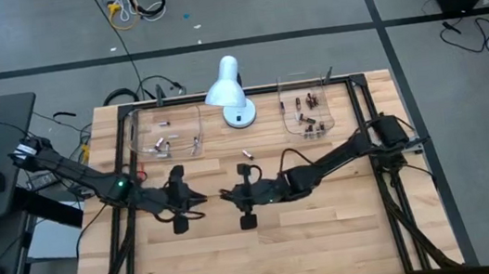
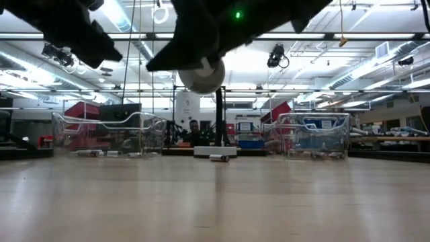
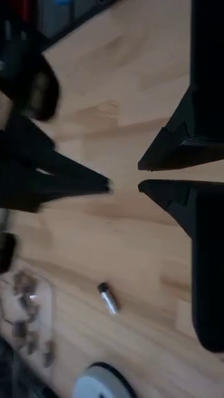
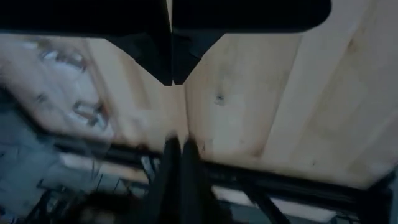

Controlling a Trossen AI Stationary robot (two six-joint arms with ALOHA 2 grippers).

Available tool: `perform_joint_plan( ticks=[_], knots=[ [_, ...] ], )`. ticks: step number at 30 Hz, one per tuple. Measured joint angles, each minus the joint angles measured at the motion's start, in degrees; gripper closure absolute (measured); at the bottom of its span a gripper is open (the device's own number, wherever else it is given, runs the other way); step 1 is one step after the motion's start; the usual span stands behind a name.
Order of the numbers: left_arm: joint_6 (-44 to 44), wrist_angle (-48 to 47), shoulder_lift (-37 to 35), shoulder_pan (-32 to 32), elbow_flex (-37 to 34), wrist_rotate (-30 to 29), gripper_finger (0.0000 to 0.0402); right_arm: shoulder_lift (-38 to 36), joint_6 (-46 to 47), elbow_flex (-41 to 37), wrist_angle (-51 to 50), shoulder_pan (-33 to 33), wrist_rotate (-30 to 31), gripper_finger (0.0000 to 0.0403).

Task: Sort batteries
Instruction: Put the silver battery in the transparent bin

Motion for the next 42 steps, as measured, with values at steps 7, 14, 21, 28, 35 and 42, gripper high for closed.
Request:
perform_joint_plan(
  ticks=[7, 14, 21, 28, 35, 42],
  knots=[
    [-5.11, -7.23, 0.22, 0.01, 0.02, -5.43, 0.0323, -1.47, -0.84, 0.0, -1.61, 0.41, -0.57, 0.04],
    [-30.37, -39.53, -0.52, -1.73, 7.02, 12.7, 0.0306, 3.06, 2.65, -0.09, -3.67, 0.17, -1.39, 0.0401],
    [-59.7, -53.04, -0.16, -3.78, 6.44, 13.22, 0.0306, 3.66, 2.3, -0.09, -1.14, -0.37, -1.42, 0.0402],
    [-80.53, -54.1, 3.75, -3.2, 5.98, 6.49, 0.0307, 3.68, 0.89, -0.09, -0.89, -0.4, -1.42, 0.0403],
    [-83.21, -54.04, 12.96, 1.41, 5.95, 7.51, 0.0307, 3.68, 0.6, -0.09, -0.98, -0.4, -1.44, 0.0403],
    [-83.99, -54.17, 24.16, 7.42, 5.95, 16.55, 0.0315, 3.68, 0.14, -0.09, -1.25, -0.37, -1.46, 0.0403]
  ],
)
